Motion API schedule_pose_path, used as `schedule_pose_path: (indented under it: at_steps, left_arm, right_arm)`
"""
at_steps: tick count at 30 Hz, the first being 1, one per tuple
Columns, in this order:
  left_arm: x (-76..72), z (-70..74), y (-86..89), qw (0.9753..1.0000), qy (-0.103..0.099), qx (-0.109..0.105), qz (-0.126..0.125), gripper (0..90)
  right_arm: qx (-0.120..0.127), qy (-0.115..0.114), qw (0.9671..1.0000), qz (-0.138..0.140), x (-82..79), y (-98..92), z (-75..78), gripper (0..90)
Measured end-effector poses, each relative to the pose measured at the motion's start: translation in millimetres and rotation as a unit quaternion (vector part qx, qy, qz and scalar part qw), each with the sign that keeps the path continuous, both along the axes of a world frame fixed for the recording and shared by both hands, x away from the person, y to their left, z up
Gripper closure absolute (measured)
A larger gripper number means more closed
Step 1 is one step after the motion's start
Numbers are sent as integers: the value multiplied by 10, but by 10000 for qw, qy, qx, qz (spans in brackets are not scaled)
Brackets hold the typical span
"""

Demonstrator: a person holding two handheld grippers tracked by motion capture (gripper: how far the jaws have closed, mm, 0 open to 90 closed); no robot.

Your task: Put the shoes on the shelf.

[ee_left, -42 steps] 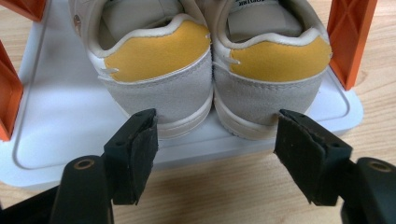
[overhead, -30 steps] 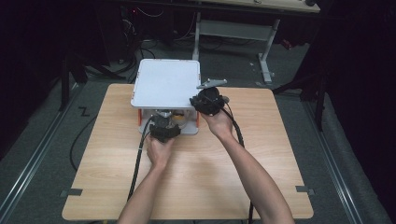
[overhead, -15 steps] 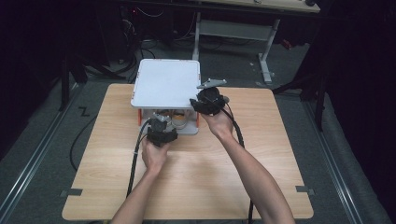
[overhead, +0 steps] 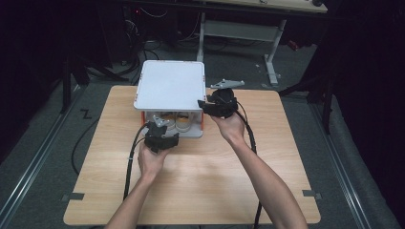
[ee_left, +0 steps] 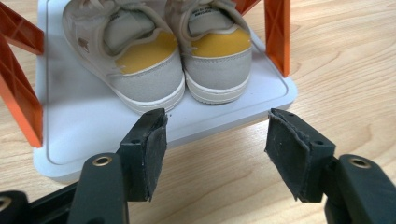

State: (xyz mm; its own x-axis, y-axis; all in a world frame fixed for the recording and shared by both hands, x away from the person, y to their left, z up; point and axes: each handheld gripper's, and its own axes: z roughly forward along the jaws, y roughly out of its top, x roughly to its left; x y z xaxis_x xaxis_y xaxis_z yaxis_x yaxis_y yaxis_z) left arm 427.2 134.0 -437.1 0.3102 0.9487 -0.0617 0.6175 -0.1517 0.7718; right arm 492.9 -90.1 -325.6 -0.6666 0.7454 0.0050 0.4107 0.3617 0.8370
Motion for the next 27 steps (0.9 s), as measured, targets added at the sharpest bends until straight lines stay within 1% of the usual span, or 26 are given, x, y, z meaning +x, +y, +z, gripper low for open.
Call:
schedule_pose_path:
  at_steps: [3, 6, 9, 10, 13, 14, 16, 18, 22, 25, 27]
  left_arm:
    - [-35, 39, 17, 10000, -18, -77, -51, 375]
    - [-66, 74, 24, 9998, -84, -155, -104, 371]
    - [-102, 106, 35, 9993, -133, -293, -209, 356]
    - [-110, 114, 46, 9990, -127, -330, -280, 343]
    - [-143, 140, 70, 9986, -101, -390, -348, 327]
    - [-154, 148, 79, 9986, -105, -383, -351, 326]
    - [-179, 168, 100, 9989, -100, -361, -268, 326]
    - [-195, 181, 120, 9988, -119, -408, -240, 326]
    - [-244, 214, 143, 9983, -166, -510, -247, 323]
    - [-282, 232, 149, 9981, -216, -512, -279, 324]
    - [-308, 242, 160, 9976, -235, -561, -321, 321]
  right_arm:
    - [64, 75, 9999, -18, -25, -57, 8, 565]
    - [106, 116, 9999, -11, -55, -125, 12, 564]
    - [233, 132, 9996, -26, -92, -216, 23, 561]
    - [268, 134, 9995, -29, -98, -252, 26, 560]
    - [402, 144, 9991, -70, -126, -366, 41, 558]
    - [453, 153, 9988, -81, -137, -404, 44, 558]
    - [523, 149, 9985, -93, -154, -477, 44, 556]
    - [563, 149, 9982, -117, -167, -544, 42, 554]
    - [636, 151, 9977, -171, -207, -670, 38, 546]
    - [693, 54, 9974, -176, -261, -756, 33, 546]
    - [728, 18, 9972, -179, -304, -811, 31, 545]
